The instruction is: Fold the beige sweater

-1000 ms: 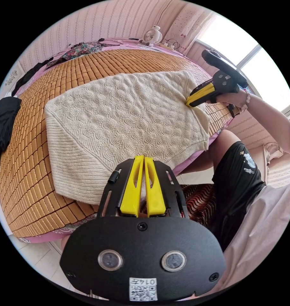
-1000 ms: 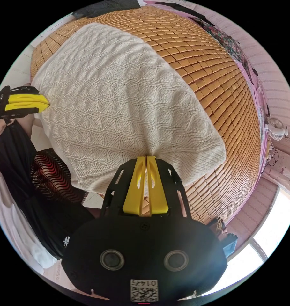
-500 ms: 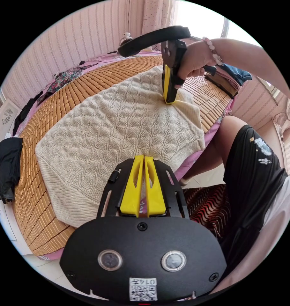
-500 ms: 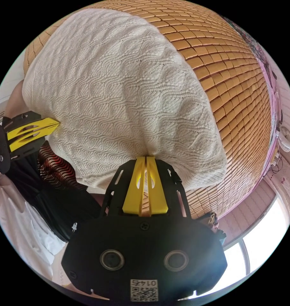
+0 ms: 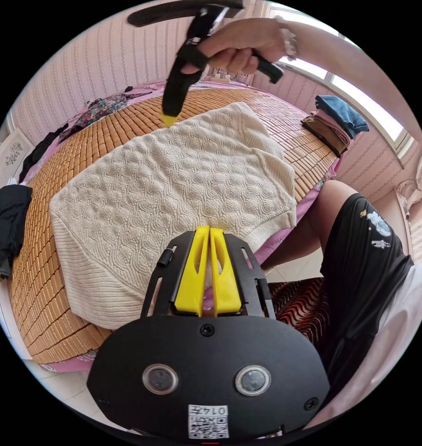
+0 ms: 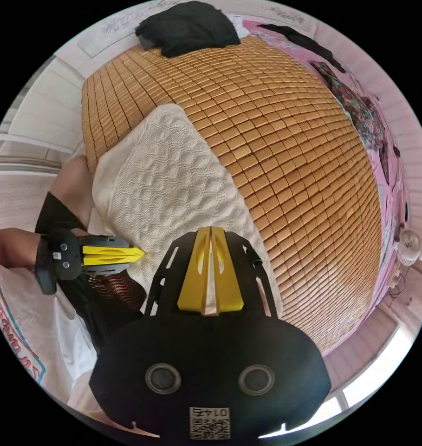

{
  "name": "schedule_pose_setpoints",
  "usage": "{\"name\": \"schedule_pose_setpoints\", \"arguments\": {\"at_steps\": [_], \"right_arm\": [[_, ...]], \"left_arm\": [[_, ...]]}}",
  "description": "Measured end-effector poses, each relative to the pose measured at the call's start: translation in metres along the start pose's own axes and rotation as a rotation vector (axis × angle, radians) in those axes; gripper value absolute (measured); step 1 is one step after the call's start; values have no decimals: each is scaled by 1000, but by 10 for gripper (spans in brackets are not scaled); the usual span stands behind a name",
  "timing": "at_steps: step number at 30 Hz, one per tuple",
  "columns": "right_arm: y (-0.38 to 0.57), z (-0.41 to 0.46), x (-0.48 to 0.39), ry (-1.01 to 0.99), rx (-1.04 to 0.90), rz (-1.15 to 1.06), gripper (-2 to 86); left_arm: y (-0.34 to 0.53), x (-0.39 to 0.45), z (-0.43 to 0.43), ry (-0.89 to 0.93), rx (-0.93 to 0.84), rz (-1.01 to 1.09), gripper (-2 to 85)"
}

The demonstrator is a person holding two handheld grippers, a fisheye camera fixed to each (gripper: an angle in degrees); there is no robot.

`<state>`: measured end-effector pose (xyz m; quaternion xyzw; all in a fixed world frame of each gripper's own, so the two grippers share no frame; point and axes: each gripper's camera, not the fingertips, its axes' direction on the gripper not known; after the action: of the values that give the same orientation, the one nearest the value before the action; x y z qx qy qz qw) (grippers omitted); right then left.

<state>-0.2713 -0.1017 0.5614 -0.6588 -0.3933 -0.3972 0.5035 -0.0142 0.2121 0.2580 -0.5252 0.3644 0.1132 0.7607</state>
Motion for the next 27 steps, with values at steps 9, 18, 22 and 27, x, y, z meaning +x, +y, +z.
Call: {"name": "schedule_pose_setpoints", "arguments": {"at_steps": [9, 18, 22, 27], "right_arm": [[-17, 61, 20, -70, -212, -16, -6], [94, 78, 51, -216, 161, 182, -4], [235, 78, 60, -296, 494, 500, 18], [382, 134, 17, -288, 487, 816, 52]], "left_arm": [[11, 9, 7, 24, 12, -7, -7], [15, 17, 5, 74, -27, 52, -6], [25, 29, -16, 145, 40, 97, -5], [20, 53, -26, 235, 91, 137, 12]]}}
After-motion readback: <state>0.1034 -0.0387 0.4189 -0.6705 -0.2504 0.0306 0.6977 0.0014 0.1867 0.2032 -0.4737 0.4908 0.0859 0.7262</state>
